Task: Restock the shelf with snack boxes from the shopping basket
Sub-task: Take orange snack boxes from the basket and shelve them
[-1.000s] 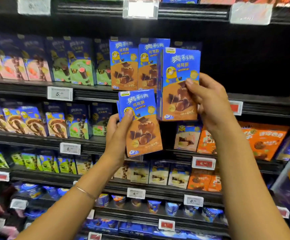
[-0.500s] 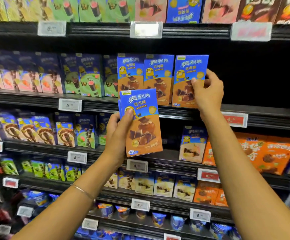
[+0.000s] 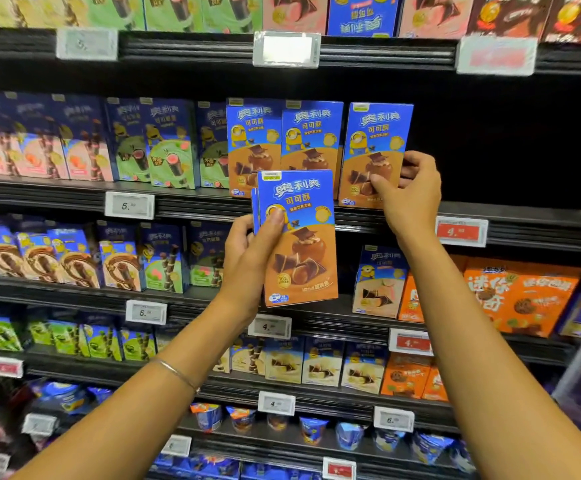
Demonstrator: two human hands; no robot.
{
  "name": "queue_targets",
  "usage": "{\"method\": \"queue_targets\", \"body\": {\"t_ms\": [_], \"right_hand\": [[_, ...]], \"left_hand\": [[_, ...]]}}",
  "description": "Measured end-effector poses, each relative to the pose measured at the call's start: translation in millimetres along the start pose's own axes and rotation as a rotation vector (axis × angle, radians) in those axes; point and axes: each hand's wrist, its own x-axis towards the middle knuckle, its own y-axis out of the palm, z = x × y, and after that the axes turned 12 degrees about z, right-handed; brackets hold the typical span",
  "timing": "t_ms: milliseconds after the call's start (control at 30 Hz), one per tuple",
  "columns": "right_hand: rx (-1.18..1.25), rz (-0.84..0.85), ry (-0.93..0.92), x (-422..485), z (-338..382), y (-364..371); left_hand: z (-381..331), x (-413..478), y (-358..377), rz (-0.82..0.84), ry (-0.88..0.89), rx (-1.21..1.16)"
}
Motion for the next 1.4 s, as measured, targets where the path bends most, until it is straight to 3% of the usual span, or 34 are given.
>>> {"method": "queue_targets", "body": {"t_ms": [100,200,267,367,433,667,933,1400], "right_hand": [[-0.043,-0.075,-0.029,-12,5,-4],[0.042,-0.09,-0.186,-37,20,-7],[0.095,0.117,-0.224,-56,28,-4],[0.197,0.55,-0.082,-78,35,4],[0.238,0.629,-0.049,-83,37,6],[0.354,0.592,-0.075,-75,40,-7],[0.41,0.328,-0.096,-58,35,-25],[0.396,0.18,-0.073,-31,18,-23]], "left_hand": [[-4,2,1,0.0,0.006,-0.006],[-8,5,4,-0.006,0.01,-0.012],[-11,7,9,-0.001,0.015,-0.018],[-17,10,19,-0.017,0.049,-0.034],[-21,12,26,-0.013,0.074,-0.035],[-31,19,25,-0.091,0.053,0.08],[-58,46,-3,-0.174,0.095,0.185],[-81,81,-24,-0.029,0.201,0.455]]}}
